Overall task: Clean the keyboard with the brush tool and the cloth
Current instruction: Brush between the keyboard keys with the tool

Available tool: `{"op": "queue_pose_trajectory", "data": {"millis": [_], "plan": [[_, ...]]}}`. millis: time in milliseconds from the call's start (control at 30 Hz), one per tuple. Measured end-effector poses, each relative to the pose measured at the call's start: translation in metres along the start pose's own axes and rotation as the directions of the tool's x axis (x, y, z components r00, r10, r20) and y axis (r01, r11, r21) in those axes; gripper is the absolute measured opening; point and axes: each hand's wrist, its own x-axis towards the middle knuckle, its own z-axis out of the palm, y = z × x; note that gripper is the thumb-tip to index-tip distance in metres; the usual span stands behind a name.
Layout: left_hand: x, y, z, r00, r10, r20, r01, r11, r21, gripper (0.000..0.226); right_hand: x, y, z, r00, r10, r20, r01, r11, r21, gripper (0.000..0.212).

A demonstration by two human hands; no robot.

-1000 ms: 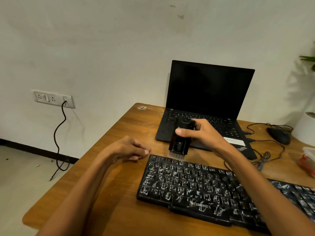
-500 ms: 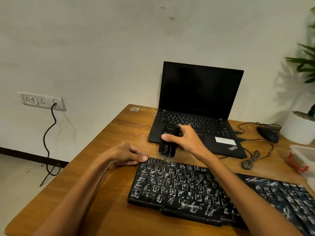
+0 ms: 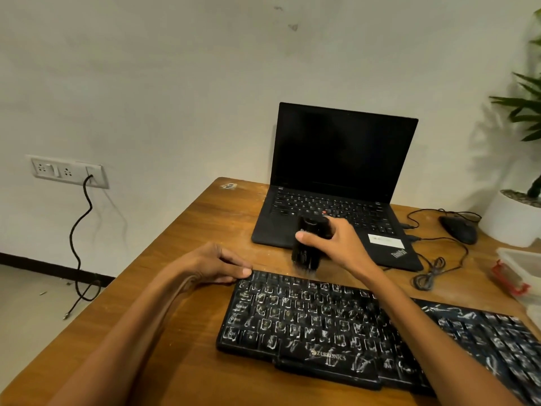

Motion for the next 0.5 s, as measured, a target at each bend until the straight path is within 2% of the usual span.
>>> {"op": "queue_pose_trajectory", "data": {"millis": [67,100,167,233,267,300,367,500], "plan": [[0.0,-0.001,0.0,1.0,-0.002,-0.001,0.002,1.0,-0.007,0.014,0.0,0.002,0.0,1.0,0.001,-0.017,0.001,0.991,0.135,0.032],[0.0,-0.001,0.0,1.0,-0.002,0.003,0.002,1.0,-0.008,0.014,0.0,0.002,0.002,0.999,0.03,0.025,-0.034,0.986,0.164,0.037],[0.0,-0.001,-0.001,1.0,-0.007,0.015,0.007,1.0,-0.011,0.015,0.0,0.001,0.007,0.997,0.025,0.074,-0.026,0.999,0.02,0.036],[0.0,-0.001,-0.003,1.0,-0.02,0.017,0.02,0.999,-0.026,0.015,0.006,-0.004,0.006,0.997,-0.077,0.0,0.076,0.984,-0.159,0.023],[0.0,-0.001,-0.005,0.999,-0.032,0.016,0.033,0.998,-0.045,0.015,0.008,-0.01,0.006,0.994,-0.104,-0.024,0.1,0.985,-0.141,0.019],[0.0,-0.003,-0.006,0.999,-0.044,0.02,0.045,0.997,-0.064,0.016,0.008,-0.016,0.008,0.994,-0.112,-0.016,0.112,0.993,-0.047,0.018],[0.0,-0.003,-0.008,0.998,-0.052,0.027,0.054,0.994,-0.09,0.018,0.007,-0.027,0.019,0.991,-0.108,0.075,0.098,0.987,0.126,0.025],[-0.001,-0.004,-0.007,0.998,-0.056,0.011,0.057,0.993,-0.108,0.012,-0.001,-0.028,0.047,0.943,-0.17,0.286,0.179,0.984,-0.006,0.025]]}}
